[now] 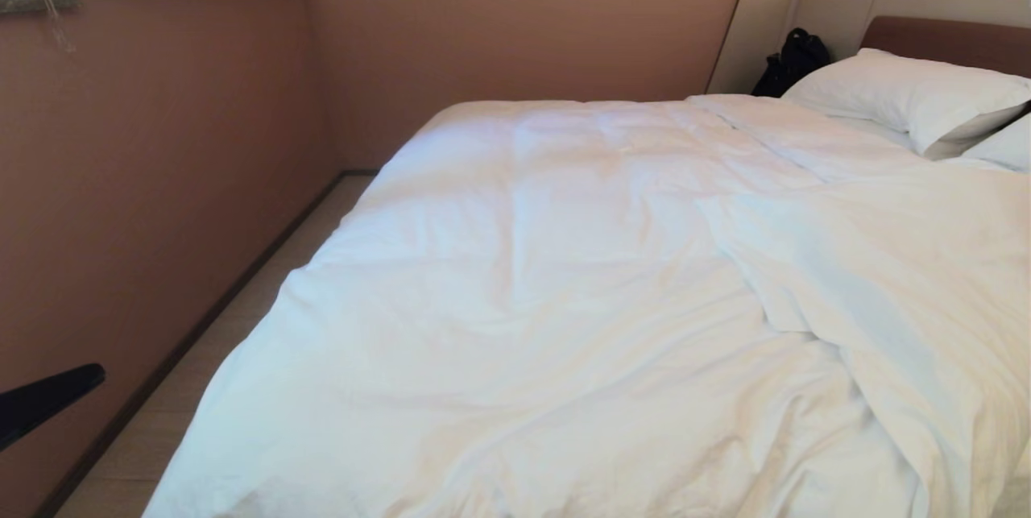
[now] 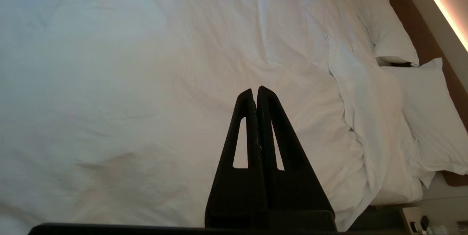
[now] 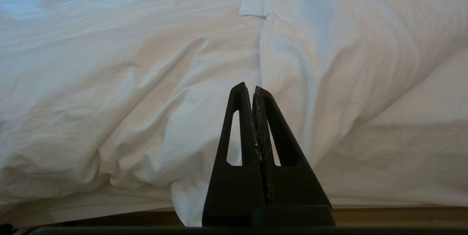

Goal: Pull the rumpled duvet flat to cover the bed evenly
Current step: Flatten the corners of the folded blanket, then hold the folded corner of the quilt

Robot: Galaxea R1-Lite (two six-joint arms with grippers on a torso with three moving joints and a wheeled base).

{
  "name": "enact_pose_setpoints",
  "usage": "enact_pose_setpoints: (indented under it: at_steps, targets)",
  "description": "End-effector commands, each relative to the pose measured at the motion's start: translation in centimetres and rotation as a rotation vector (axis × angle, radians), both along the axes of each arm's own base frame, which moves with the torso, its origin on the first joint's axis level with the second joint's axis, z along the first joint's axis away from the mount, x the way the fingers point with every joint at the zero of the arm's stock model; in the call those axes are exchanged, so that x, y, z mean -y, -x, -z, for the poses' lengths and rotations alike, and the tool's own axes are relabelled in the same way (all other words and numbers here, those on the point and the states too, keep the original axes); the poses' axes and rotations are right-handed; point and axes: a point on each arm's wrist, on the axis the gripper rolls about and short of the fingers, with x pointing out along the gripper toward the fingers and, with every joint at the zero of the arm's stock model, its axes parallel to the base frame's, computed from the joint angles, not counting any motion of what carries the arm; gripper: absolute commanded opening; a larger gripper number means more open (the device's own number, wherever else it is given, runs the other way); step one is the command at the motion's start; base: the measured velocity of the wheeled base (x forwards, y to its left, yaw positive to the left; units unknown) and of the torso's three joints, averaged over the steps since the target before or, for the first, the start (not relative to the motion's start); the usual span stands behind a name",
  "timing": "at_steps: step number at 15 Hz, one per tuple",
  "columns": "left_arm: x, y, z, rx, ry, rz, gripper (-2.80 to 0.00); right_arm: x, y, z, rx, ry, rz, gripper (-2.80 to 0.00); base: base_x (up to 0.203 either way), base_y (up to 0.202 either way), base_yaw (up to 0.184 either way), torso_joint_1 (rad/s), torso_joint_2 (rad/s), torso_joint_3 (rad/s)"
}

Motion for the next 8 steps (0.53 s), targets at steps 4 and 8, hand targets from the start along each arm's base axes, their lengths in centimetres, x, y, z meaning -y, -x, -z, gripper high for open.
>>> enact_pose_setpoints:
  at_steps: [4, 8]
  targets:
    - [3.1, 3.7, -0.3, 0.143, -0.111, 0.009, -2.8, 0.0, 0.0, 0.0, -0.001, 0.001, 0.0, -2.8, 0.0, 0.0, 0.0, 0.0, 0.0, 0.0]
    - [5.0, 5.7, -0.3, 0.236, -0.179, 0.034, -2.8, 0.0, 0.0, 0.0, -0.001, 0.001, 0.0, -2.8, 0.0, 0.0, 0.0, 0.0, 0.0, 0.0]
